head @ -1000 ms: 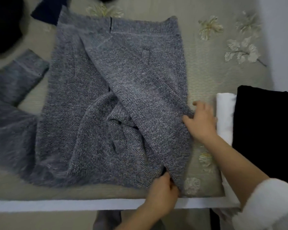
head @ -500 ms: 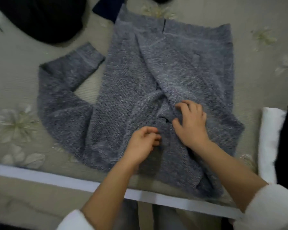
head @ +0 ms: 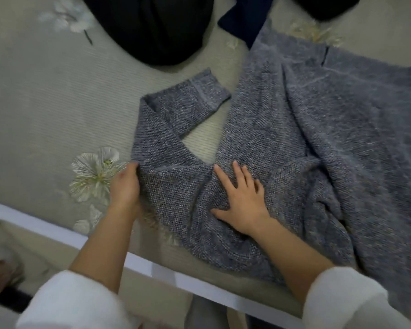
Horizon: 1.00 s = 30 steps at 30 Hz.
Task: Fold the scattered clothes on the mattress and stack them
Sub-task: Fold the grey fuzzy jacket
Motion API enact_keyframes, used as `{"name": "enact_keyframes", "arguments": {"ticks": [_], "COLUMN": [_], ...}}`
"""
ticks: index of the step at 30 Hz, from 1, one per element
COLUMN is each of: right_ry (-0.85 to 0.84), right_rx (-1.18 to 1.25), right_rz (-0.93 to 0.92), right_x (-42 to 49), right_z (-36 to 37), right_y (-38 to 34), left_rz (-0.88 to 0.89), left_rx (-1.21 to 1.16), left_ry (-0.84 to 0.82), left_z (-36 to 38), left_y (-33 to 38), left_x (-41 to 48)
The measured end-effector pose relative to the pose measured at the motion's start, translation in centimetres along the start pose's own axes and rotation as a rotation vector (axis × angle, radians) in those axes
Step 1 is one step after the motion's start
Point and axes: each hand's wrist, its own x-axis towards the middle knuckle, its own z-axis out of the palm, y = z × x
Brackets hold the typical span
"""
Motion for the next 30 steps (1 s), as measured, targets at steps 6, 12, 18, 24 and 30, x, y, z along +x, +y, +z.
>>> {"name": "enact_keyframes", "arguments": {"ticks": [6,12,18,24,30], "right_ry": [0.117,0.061,0.065,0.036,0.604], "right_rx": [0.119,0.198,0.203,0.925,1.445], "right_rz": [0.053,0.056,0.067,0.239,0.546], "right_x": [1.4,1.8,2.0,1.2,-2.0], "right_z": [-2.2,-2.8,-2.7,-5.5,-9.7], "right_y": [2.1,3.6,3.6,5.3,12.3], "left_rz": [-0.127,-0.004,0.222,1.053,1.326], "left_rx": [-0.287,-0.717,-0.621,0.209,0.993], "left_ry": [-0.558,-0.467,-0.362,-0.247,-0.863], "left_z": [0.1,-4.1,-1.9,6.7,15.7], "left_y": [3.7,2.3,4.6,7.0,-0.6], "left_x": [-0.9,1.3,-0.4,-8.0,-14.3]}}
